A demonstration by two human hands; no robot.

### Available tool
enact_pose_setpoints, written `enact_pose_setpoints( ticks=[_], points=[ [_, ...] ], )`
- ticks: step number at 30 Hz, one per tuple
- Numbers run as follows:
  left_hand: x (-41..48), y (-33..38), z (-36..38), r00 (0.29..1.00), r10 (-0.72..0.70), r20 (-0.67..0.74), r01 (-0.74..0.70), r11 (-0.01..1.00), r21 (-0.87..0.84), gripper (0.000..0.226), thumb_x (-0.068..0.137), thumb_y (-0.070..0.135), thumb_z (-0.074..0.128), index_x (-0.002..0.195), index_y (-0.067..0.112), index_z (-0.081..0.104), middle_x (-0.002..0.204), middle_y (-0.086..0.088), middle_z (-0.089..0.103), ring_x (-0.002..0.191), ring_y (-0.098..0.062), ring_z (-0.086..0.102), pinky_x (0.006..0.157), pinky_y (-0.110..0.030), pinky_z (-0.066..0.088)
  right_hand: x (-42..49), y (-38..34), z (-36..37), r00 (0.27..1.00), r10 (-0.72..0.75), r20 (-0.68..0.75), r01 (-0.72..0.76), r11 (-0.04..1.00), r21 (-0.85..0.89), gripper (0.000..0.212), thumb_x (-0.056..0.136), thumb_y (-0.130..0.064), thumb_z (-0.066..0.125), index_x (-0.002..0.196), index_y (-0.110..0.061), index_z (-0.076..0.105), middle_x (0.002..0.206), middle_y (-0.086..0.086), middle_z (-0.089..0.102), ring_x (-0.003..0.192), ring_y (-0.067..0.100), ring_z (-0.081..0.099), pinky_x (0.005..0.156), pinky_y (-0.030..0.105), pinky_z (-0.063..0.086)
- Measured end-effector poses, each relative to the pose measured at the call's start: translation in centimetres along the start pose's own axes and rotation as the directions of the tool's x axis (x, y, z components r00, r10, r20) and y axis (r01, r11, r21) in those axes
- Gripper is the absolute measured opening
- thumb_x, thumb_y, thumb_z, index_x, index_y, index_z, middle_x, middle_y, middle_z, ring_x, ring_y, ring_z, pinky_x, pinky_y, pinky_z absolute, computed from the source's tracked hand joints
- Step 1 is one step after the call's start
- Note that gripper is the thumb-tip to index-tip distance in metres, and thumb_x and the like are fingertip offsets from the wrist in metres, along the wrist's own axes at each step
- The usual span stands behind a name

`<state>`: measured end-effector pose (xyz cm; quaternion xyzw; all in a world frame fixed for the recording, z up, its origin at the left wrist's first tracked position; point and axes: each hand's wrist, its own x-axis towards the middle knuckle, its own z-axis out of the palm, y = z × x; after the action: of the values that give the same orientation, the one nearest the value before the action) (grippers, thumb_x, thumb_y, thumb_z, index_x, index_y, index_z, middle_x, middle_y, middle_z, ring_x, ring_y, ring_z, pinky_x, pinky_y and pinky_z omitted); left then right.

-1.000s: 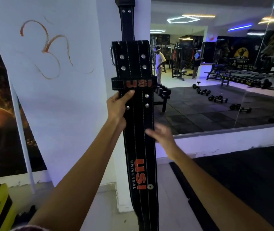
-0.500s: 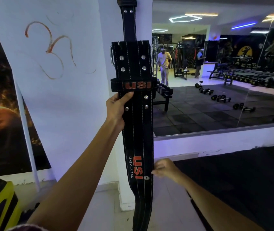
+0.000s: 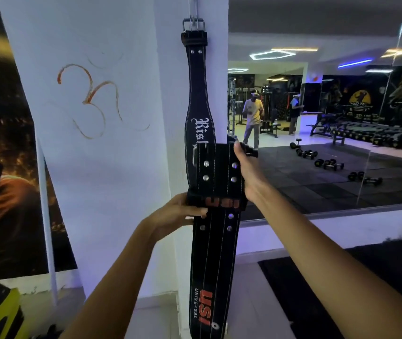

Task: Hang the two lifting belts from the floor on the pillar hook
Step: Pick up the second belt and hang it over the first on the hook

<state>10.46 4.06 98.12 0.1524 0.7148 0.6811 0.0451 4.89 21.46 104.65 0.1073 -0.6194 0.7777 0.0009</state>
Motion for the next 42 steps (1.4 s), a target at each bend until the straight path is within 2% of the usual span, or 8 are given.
enact_pose_setpoints(
  ticks=[5,14,19,27,31,33,37,42],
  points=[
    [0.3,4.0,-0.8,0.988,0.012,-0.152,-0.038,0.986,-0.164,0.071,0.077,0.071,0.043,0.119,0.017,0.061,0.116,-0.002,0.068,0.108,-0.021,0.063,0.089,-0.036,0.051,0.0,3.2,0.5,0.997,-0.016,0.074,0.01,0.997,0.075,0.026,0.09,-0.042,0.052,0.082,-0.019,0.063,0.062,-0.008,0.045,0.052,0.006,0.038,0.038,0.017,0.03],
    [1.6,5.8,2.3,0.841,-0.058,-0.538,-0.1,0.961,-0.259,0.018,0.087,0.024,0.05,0.079,0.019,0.066,0.073,0.003,0.06,0.064,-0.016,0.053,0.061,-0.029,0.043,-0.6,3.3,0.0,0.939,-0.085,0.332,0.001,0.97,0.245,0.04,0.093,-0.032,0.047,0.12,-0.004,0.058,0.103,0.01,0.066,0.086,0.02,0.066,0.069,0.028,0.055],
    [2.5,5.7,3.3,0.781,0.06,-0.622,-0.266,0.933,-0.244,0.023,0.088,0.008,0.044,0.074,0.019,0.059,0.079,0.002,0.067,0.052,-0.007,0.059,0.046,-0.017,0.045,-0.6,3.2,0.7,0.975,-0.213,0.07,0.209,0.976,0.058,0.016,0.093,-0.024,0.049,0.102,-0.028,0.061,0.099,-0.005,0.063,0.075,0.012,0.055,0.054,0.023,0.043],
    [3.5,6.2,2.4,0.878,-0.032,-0.478,-0.122,0.95,-0.288,0.014,0.087,0.023,0.062,0.093,0.011,0.067,0.08,0.001,0.071,0.051,-0.004,0.066,0.044,-0.014,0.049,-0.6,3.2,0.8,0.967,-0.254,-0.025,0.255,0.966,0.035,0.012,0.092,-0.024,0.052,0.083,-0.026,0.059,0.075,-0.008,0.056,0.051,0.007,0.043,0.034,0.016,0.033],
    [3.2,6.1,2.0,0.957,0.082,-0.277,-0.112,0.989,-0.094,0.01,0.087,0.017,0.062,0.096,0.013,0.064,0.074,0.006,0.069,0.061,-0.004,0.067,0.055,-0.017,0.053,0.3,2.7,0.5,0.96,-0.258,-0.106,0.268,0.96,0.085,0.019,0.092,-0.017,0.052,0.076,-0.025,0.061,0.082,-0.002,0.062,0.075,0.016,0.056,0.062,0.028,0.048],
    [3.6,5.4,2.2,0.885,0.224,-0.409,-0.198,0.974,0.107,0.016,0.092,0.025,0.056,0.087,0.011,0.061,0.07,0.004,0.062,0.058,-0.005,0.06,0.056,-0.018,0.049,0.5,2.4,0.4,0.964,-0.26,-0.061,0.266,0.958,0.106,0.018,0.092,-0.017,0.051,0.078,-0.023,0.061,0.085,-0.001,0.064,0.078,0.016,0.059,0.068,0.029,0.05],
    [5.5,4.6,3.1,0.532,0.43,-0.729,-0.209,0.901,0.379,0.05,0.099,0.037,0.035,0.069,0.002,0.056,0.057,-0.002,0.051,0.049,-0.009,0.047,0.046,-0.013,0.036,0.4,1.8,1.7,0.991,-0.131,-0.022,0.131,0.991,0.011,0.028,0.095,-0.036,0.042,0.078,-0.021,0.059,0.077,-0.004,0.06,0.062,0.01,0.051,0.049,0.021,0.038],
    [6.5,4.0,3.9,0.467,0.445,-0.764,-0.166,0.893,0.418,0.048,0.1,0.036,0.031,0.076,0.002,0.056,0.066,-0.004,0.056,0.058,-0.015,0.049,0.054,-0.019,0.037,1.2,0.0,1.2,0.995,0.102,0.001,-0.102,0.995,0.013,0.034,0.089,-0.035,0.046,0.058,-0.019,0.05,0.06,-0.001,0.054,0.049,0.013,0.048,0.049,0.023,0.035]
  ],
)
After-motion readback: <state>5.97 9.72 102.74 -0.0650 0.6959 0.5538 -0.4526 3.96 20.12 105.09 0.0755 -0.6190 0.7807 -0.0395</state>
